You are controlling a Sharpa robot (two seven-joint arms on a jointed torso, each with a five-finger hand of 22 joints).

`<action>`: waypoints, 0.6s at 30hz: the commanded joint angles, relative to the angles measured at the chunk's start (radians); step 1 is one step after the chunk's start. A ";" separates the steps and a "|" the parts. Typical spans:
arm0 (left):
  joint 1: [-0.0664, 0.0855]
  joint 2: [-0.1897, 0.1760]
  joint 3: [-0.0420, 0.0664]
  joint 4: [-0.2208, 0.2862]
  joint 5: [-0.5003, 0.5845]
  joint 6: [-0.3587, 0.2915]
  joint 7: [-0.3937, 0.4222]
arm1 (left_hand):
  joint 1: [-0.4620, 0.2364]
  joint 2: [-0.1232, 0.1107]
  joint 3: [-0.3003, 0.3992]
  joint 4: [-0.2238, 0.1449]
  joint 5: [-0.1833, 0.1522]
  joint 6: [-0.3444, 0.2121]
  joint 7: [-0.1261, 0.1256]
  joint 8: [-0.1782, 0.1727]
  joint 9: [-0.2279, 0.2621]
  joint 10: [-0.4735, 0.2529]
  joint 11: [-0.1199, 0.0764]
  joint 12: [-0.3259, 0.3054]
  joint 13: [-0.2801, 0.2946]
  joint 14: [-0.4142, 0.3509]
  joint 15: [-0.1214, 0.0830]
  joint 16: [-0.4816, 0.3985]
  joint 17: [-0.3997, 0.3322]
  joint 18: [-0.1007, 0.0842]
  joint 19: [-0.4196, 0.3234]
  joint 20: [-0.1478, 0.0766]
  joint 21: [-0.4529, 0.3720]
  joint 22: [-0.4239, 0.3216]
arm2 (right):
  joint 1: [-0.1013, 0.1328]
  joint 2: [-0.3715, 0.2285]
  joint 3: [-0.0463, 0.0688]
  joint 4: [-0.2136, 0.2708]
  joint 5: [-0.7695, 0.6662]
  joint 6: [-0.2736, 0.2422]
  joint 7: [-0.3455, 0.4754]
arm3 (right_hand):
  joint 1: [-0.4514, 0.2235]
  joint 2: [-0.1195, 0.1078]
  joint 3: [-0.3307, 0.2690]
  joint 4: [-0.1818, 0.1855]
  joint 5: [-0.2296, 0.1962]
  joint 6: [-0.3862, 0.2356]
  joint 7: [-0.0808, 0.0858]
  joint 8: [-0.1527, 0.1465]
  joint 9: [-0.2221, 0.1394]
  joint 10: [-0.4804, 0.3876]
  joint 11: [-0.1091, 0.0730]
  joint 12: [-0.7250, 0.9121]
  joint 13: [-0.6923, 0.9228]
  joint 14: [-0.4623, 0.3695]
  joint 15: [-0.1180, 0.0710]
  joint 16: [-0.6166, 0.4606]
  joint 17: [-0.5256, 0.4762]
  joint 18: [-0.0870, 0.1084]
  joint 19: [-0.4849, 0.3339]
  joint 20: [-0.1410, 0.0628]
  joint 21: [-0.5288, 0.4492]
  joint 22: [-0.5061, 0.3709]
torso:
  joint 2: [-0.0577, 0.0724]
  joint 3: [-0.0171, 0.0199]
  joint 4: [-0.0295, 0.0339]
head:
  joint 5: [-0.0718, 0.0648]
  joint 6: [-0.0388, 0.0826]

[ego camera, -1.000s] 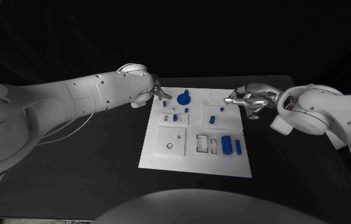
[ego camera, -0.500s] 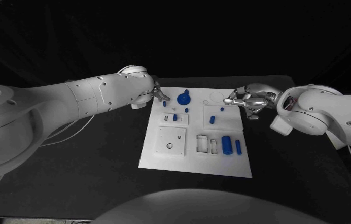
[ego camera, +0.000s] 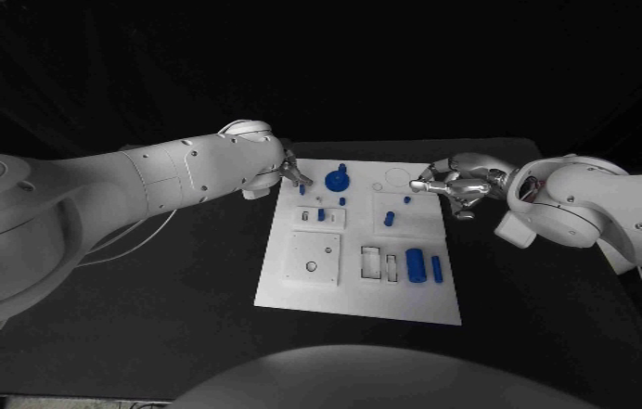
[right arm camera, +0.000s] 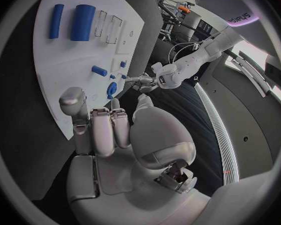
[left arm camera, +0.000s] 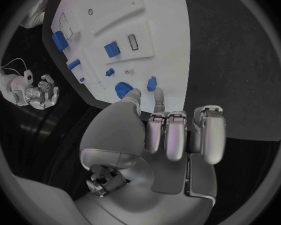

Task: Assemble the parts on the task board

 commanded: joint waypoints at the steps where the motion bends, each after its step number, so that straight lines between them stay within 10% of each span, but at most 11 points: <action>1: -0.001 0.005 0.001 -0.002 0.015 0.025 0.010 | 0.011 0.001 0.005 -0.002 0.008 -0.004 -0.003 0.007 -0.002 0.104 -0.007 0.002 0.263 0.104 -0.001 0.002 0.263 0.000 0.068 0.002 -0.007 0.227 | -0.001 0.001 0.000 0.000 -0.001 0.017 0.006 | 0.006 0.004 0.006 0.000 0.007 0.003 0.005 -0.005 -0.001 -0.002 -0.006 -0.004 -0.056 -0.006 0.000 -0.005 0.094 0.015 -0.009 0.000 -0.004 0.098 | 0.000 0.0007 0.0000 | 0.000 0.000; 18: -0.012 0.009 0.001 -0.013 0.012 0.023 -0.003 | 0.029 0.006 0.012 -0.001 0.031 -0.003 -0.004 0.008 -0.005 0.104 -0.009 0.002 0.263 0.104 -0.002 0.002 0.263 0.001 0.064 0.000 -0.011 0.224 | -0.001 -0.002 0.000 0.002 -0.001 0.016 0.004 | 0.008 0.004 0.008 -0.001 0.012 0.007 0.005 -0.004 0.000 -0.003 -0.006 -0.005 -0.057 -0.007 0.001 -0.006 0.093 0.015 -0.010 0.000 -0.006 0.098 | 0.002 -0.0005 -0.0012 | -0.005 0.000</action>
